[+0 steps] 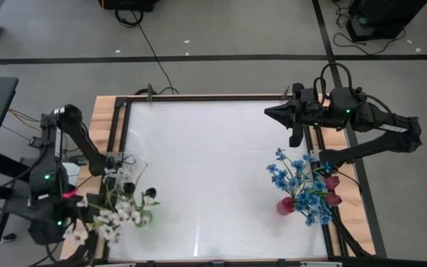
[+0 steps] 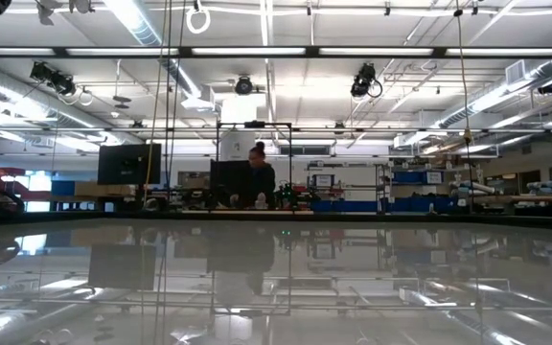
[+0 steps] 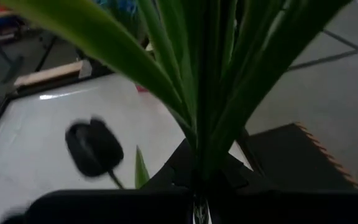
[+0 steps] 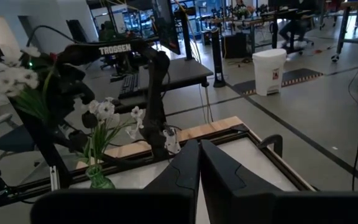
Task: Sort flowers into vase by color
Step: Put the white flowers into the green flower vase
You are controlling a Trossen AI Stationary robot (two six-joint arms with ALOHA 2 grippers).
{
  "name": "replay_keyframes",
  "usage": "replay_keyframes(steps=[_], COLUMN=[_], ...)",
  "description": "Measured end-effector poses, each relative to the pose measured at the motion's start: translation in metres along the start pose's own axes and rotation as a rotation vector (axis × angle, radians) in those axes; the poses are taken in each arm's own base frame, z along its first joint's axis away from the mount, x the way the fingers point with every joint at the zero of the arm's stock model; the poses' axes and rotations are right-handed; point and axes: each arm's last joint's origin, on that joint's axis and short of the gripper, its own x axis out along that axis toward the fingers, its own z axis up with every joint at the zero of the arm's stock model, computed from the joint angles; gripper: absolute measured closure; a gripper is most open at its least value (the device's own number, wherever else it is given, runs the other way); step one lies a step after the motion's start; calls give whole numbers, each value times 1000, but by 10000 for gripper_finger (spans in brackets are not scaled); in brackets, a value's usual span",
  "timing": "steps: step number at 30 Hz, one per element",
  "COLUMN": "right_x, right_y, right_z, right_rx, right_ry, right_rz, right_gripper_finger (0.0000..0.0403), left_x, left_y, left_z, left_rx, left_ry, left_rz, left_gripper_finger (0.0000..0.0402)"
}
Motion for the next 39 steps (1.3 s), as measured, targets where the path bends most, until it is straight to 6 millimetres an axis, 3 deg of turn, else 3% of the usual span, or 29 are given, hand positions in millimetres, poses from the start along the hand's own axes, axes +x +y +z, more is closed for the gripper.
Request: replay_keyframes(steps=[4, 10, 15, 26, 32, 39], right_x=[0, 0, 0, 0, 0, 0], right_y=[0, 0, 0, 0, 0, 0], right_z=[0, 0, 0, 0, 0, 0], right_rx=[0, 0, 0, 0, 0, 0], right_ry=[0, 0, 0, 0, 0, 0], right_rz=[0, 0, 0, 0, 0, 0], right_gripper_finger=[380, 380, 380, 380, 380, 380], left_x=[-4, -8, -12, -22, -25, -16], left_y=[-5, -17, -24, -26, -27, -42], left_z=[-19, -54, -68, -70, -71, -79], left_rx=[-34, 68, 106, 164, 108, 83], left_ry=[6, 21, 18, -64, -97, -171], left_rz=[22, -16, -52, -26, -11, 82], left_gripper_finger=[379, 379, 379, 379, 379, 379])
